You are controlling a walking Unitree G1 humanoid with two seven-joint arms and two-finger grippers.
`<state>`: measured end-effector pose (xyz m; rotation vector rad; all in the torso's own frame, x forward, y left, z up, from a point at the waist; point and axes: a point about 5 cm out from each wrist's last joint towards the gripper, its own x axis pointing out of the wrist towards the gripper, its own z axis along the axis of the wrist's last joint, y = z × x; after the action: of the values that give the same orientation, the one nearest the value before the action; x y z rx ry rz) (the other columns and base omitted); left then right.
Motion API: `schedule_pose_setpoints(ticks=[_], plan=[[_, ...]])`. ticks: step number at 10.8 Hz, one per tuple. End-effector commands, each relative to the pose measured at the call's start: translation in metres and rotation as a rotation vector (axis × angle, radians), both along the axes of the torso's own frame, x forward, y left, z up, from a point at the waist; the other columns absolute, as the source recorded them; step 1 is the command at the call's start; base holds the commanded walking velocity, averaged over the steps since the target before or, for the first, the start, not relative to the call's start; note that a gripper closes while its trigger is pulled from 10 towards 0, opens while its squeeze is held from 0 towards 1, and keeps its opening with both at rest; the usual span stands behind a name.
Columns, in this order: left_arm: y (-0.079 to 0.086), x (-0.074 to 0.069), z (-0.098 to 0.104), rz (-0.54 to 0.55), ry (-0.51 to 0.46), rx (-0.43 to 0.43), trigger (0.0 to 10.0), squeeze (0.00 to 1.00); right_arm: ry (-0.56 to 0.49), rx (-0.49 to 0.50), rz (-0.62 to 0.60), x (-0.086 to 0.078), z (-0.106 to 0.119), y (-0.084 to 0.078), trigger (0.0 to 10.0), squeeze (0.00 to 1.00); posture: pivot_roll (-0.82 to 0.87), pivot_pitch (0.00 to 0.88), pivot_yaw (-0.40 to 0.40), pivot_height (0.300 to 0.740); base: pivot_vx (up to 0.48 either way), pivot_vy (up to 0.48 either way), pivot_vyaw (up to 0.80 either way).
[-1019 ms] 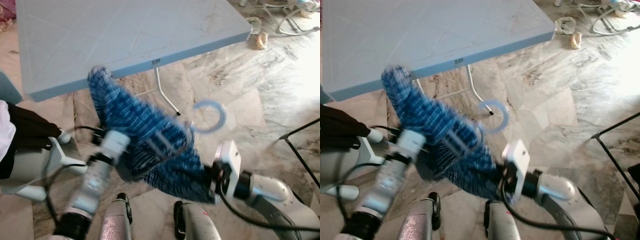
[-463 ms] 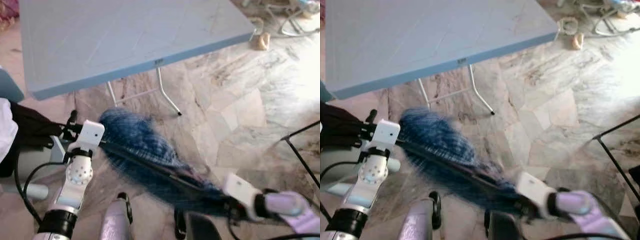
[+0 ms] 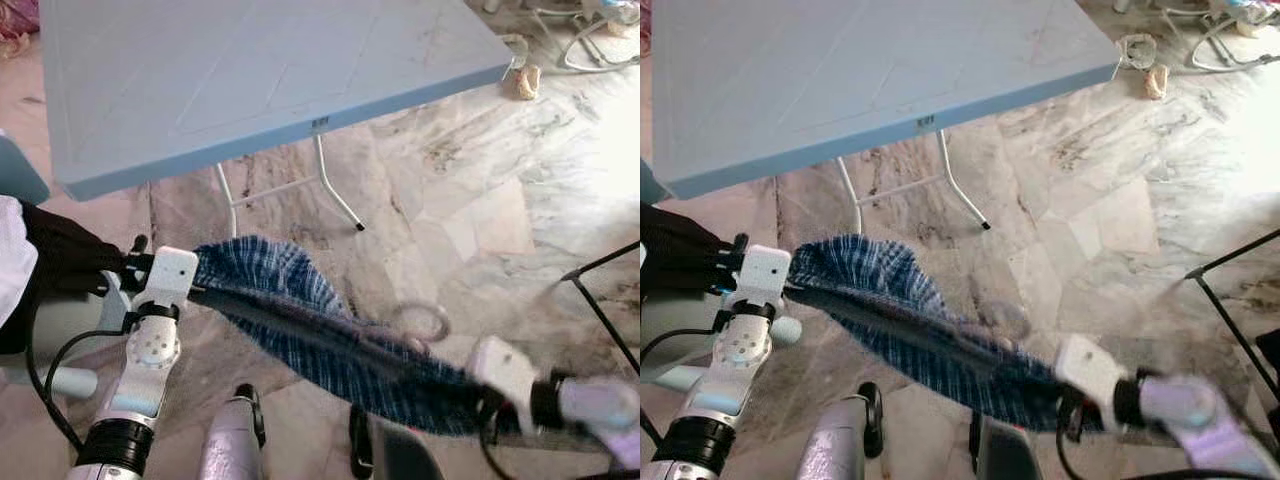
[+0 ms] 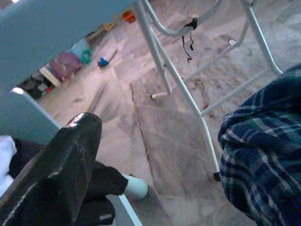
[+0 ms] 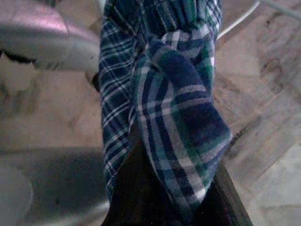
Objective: Hang hanger
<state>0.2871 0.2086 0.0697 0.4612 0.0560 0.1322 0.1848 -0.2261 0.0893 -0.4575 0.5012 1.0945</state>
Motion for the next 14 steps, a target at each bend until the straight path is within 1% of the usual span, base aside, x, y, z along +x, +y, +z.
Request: schedule_pose_setpoints(ticks=[1, 2, 3, 4, 5, 6, 7, 8, 9, 10, 11, 12, 14], plan=[[0.011, -0.004, -0.006, 0.048, 0.036, -0.013, 10.0, 0.0, 0.028, -0.025, 0.03, -0.006, 0.001, -0.005, 10.0, 0.0, -0.08, 0.256, -0.02, 0.74, 0.0, 0.0, 0.0], [0.01, -0.003, -0.008, 0.044, 0.045, -0.019, 10.0, 0.0, 0.017, 0.06, 0.056, -0.006, 0.019, -0.002, 10.0, 0.0, -0.09, 0.257, -0.021, 0.74, 0.0, 0.0, 0.0], [0.011, -0.003, -0.012, 0.051, 0.073, -0.042, 10.0, 0.0, 0.016, 0.128, 0.088, -0.007, 0.032, 0.004, 10.0, 0.0, -0.09, 0.258, -0.017, 0.74, 0.0, 0.0, 0.0], [0.013, -0.004, -0.015, 0.057, 0.091, -0.065, 10.0, 0.0, 0.035, 0.155, 0.118, -0.01, 0.037, 0.006, 10.0, 0.0, -0.09, 0.258, -0.016, 0.74, 0.0, 0.0, 0.0], [0.014, -0.006, -0.019, 0.053, 0.124, -0.108, 10.0, 0.0, 0.066, 0.173, 0.18, -0.018, 0.045, 0.007, 10.0, 0.0, -0.09, 0.26, -0.015, 0.74, 0.0, 0.0, 0.0], [0.012, -0.006, -0.021, 0.034, 0.137, -0.117, 10.0, 0.0, 0.031, 0.237, 0.136, -0.01, 0.051, 0.009, 10.0, 0.0, -0.09, 0.261, -0.016, 0.74, 0.0, 0.0, 0.0], [-0.004, -0.006, -0.025, -0.061, 0.17, -0.141, 10.0, 0.0, -0.052, 0.297, 0.093, 0.002, 0.057, 0.016, 10.0, 0.0, -0.09, 0.26, -0.017, 0.74, 0.0, 0.0, 0.0], [-0.026, -0.011, -0.032, -0.199, 0.217, -0.149, 10.0, 0.0, -0.198, 0.406, -0.032, 0.026, 0.065, 0.029, 10.0, 0.0, -0.08, 0.258, -0.017, 0.74, 0.0, 0.0, 0.0], [-0.049, -0.019, -0.036, -0.336, 0.238, -0.139, 10.0, 0.44, -0.292, 0.481, -0.163, 0.045, 0.067, 0.042, 10.0, 0.0, -0.08, 0.257, -0.016, 0.74, 0.0, 0.0, 0.0], [-0.061, -0.026, -0.038, -0.42, 0.256, -0.145, 10.0, 1.0, -0.354, 0.412, -0.177, 0.05, 0.057, 0.049, 10.0, 0.0, -0.07, 0.259, -0.014, 0.74, 0.0, 0.0, 0.0], [-0.063, -0.032, -0.042, -0.468, 0.289, -0.123, 10.0, 1.0, -0.387, 0.321, -0.18, 0.055, 0.047, 0.054, 10.0, 0.0, -0.06, 0.259, -0.016, 0.74, 0.0, 0.0, 0.0], [-0.065, -0.033, -0.044, -0.507, 0.319, -0.096, 10.0, 1.0, -0.407, 0.275, -0.15, 0.057, 0.044, 0.055, 10.0, 0.0, -0.06, 0.255, -0.018, 0.74, 0.0, 0.0, 0.0], [-0.069, -0.038, -0.053, -0.591, 0.433, -0.033, 10.0, 1.0, -0.496, 0.106, -0.14, 0.074, 0.038, 0.047, 10.0, 0.0, -0.05, 0.246, -0.016, 0.74, 0.0, 0.0, 0.0]])
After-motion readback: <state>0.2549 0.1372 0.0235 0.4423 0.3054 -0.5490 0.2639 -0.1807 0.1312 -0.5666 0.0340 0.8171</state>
